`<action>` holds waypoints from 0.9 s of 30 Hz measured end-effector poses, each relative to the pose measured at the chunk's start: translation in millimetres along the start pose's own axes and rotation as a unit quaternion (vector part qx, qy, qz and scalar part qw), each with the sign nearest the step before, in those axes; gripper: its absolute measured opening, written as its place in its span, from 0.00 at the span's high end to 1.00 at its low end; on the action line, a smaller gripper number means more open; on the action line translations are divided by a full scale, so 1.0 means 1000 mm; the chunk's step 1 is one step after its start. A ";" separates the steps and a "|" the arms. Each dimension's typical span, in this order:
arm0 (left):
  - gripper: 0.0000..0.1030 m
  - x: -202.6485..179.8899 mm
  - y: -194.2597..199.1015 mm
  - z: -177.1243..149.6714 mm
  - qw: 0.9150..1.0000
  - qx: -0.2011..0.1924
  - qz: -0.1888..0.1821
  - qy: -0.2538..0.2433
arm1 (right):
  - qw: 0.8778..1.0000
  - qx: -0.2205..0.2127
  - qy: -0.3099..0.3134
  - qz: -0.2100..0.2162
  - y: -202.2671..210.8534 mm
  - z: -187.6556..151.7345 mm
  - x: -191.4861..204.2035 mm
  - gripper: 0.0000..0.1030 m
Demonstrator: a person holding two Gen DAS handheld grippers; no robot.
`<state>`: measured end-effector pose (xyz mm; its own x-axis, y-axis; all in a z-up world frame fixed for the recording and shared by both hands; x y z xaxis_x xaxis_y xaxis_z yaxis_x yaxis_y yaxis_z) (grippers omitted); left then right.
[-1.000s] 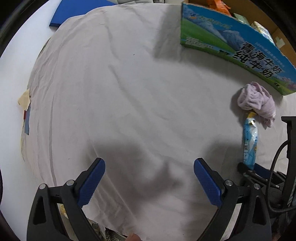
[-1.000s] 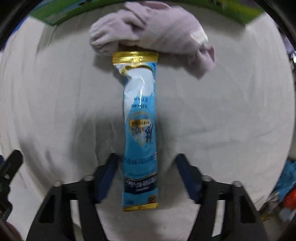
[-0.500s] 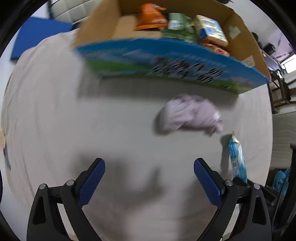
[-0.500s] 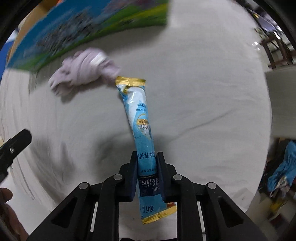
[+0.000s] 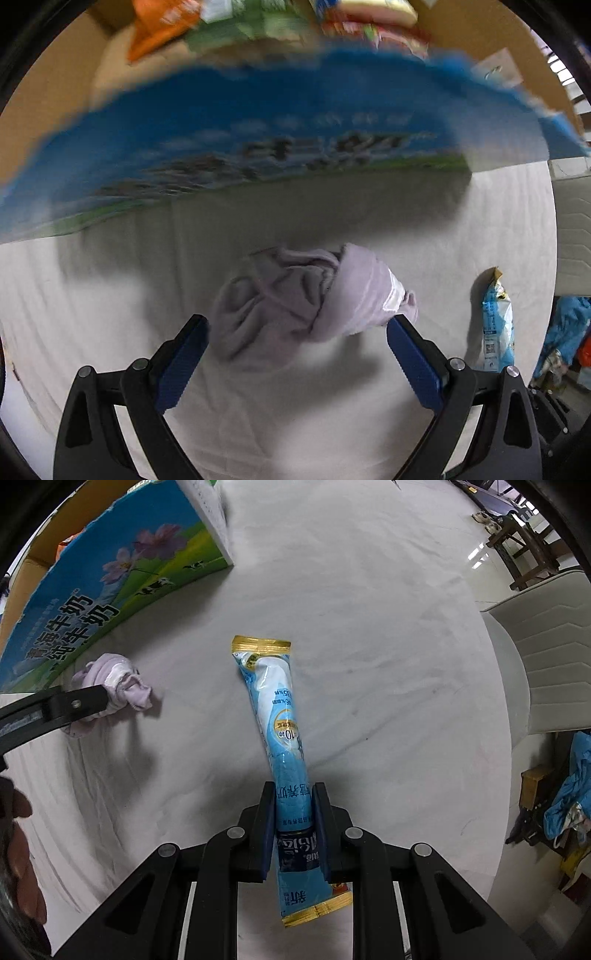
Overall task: Organize soft objects
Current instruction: 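Grasp the blue milk stick with the right gripper while the left grasps the lilac cloth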
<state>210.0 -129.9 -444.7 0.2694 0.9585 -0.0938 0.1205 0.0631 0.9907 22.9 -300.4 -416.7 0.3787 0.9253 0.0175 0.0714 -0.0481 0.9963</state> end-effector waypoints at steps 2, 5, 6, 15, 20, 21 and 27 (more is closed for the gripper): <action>0.05 -0.004 -0.009 0.004 1.000 0.008 -0.009 -0.004 | 1.000 0.003 0.002 -0.001 -0.002 0.001 0.001 0.80; 0.15 -0.011 -0.011 0.010 1.000 -0.009 -0.014 -0.009 | 1.000 0.004 0.003 -0.005 -0.009 0.006 0.006 0.80; 0.22 -0.013 -0.011 0.010 1.000 -0.012 -0.023 -0.009 | 1.000 0.005 0.003 -0.005 -0.010 0.009 0.006 0.80; 0.50 -0.035 -0.007 -0.007 0.999 -0.027 -0.023 -0.007 | 1.000 0.008 0.016 -0.013 -0.030 0.010 0.019 0.81; 0.52 -0.041 0.004 -0.032 0.999 -0.044 -0.014 -0.005 | 1.000 0.007 0.023 -0.007 -0.020 0.019 0.016 0.83; 0.52 -0.042 0.007 -0.034 0.999 -0.048 -0.014 -0.004 | 1.000 0.007 0.025 -0.005 -0.017 0.020 0.015 0.83; 0.52 -0.037 0.040 -0.060 0.997 -0.082 -0.015 -0.004 | 0.999 -0.005 0.035 0.015 0.004 0.017 0.023 0.85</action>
<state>147.5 -146.1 -395.5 0.2750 0.9535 -0.1235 -0.0285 0.1365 0.9902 47.1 -285.9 -413.9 0.3159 0.9473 0.0531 0.0514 -0.0729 0.9960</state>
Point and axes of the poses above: each gripper's, at about its wrist camera, not at the fingertips, and y roughly against the way its jaws point, x to its left, z to its top, the point moved 5 cm from there along -y, roughly the way its jaws point, and after that the axes turned 1 degree about -y, right-handed, at the moved point
